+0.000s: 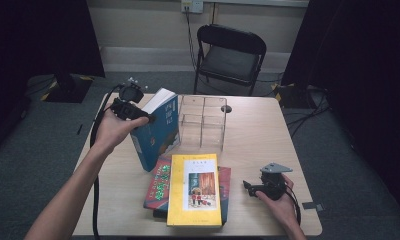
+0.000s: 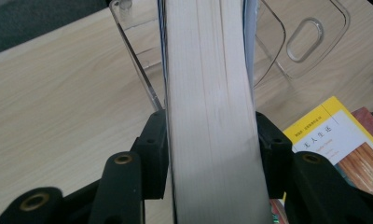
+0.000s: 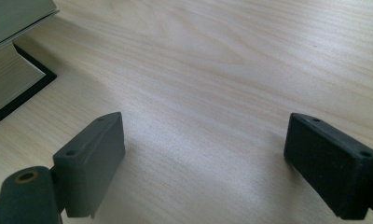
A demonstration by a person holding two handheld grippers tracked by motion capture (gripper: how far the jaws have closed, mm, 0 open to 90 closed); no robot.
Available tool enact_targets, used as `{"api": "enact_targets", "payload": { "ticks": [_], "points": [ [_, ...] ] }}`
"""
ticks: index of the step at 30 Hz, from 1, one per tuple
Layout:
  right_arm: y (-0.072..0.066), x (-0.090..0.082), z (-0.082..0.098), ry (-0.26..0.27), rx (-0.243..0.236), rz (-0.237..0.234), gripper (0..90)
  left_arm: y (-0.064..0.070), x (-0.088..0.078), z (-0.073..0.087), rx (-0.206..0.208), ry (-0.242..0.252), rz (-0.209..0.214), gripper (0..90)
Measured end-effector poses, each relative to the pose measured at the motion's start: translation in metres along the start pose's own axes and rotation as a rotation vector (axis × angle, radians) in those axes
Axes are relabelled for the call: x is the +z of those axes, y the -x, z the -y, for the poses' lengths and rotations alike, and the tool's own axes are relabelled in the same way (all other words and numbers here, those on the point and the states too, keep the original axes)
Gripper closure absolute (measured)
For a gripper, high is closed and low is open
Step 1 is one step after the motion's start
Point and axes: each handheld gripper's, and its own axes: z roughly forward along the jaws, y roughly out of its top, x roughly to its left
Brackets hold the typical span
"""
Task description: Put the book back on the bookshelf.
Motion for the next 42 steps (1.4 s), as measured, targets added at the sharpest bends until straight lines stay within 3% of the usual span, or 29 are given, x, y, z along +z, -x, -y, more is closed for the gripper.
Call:
{"api": "enact_targets", "payload": {
  "ticks": [6, 11, 13, 18, 20, 24, 31, 34, 37, 38, 42],
  "points": [
    [0.000, 0.000, 0.000, 0.000, 0.000, 0.000, 12.0, 0.006, 0.011, -0.017, 0.019, -0.084, -0.043, 55.8],
    [0.000, 0.000, 0.000, 0.000, 0.000, 0.000, 12.0, 0.003, 0.016, -0.024, 0.009, -0.146, -0.032, 57.0],
    [0.000, 0.000, 0.000, 0.000, 0.000, 0.000, 12.0, 0.000, 0.018, -0.029, -0.007, -0.196, -0.002, 56.3],
    [0.000, 0.000, 0.000, 0.000, 0.000, 0.000, 12.0, 0.000, 0.024, -0.035, 0.006, -0.248, -0.011, 56.0],
    [0.000, 0.000, 0.000, 0.000, -0.001, 0.000, 12.0, 0.000, 0.026, -0.035, -0.002, -0.235, -0.015, 55.8],
    [0.000, 0.000, 0.000, 0.000, 0.000, 0.000, 12.0, 0.003, 0.037, -0.032, 0.021, -0.271, -0.025, 53.6],
    [0.000, 0.000, 0.000, 0.000, 0.000, 0.000, 12.0, 0.003, 0.035, -0.033, 0.022, -0.274, -0.043, 60.0],
    [0.000, 0.000, 0.000, 0.000, -0.002, -0.001, 12.0, 0.003, 0.035, -0.032, 0.001, -0.266, -0.041, 61.0],
    [0.000, 0.000, 0.000, 0.000, -0.001, -0.002, 12.0, 0.005, 0.034, -0.032, 0.000, -0.267, -0.048, 61.3],
    [0.000, 0.000, 0.000, 0.000, -0.001, -0.002, 12.0, 0.005, 0.034, -0.032, 0.019, -0.275, -0.050, 61.3],
    [0.000, 0.000, 0.000, 0.000, -0.001, -0.003, 12.0, 0.003, 0.033, -0.032, 0.005, -0.270, -0.047, 61.4]
  ]
}}
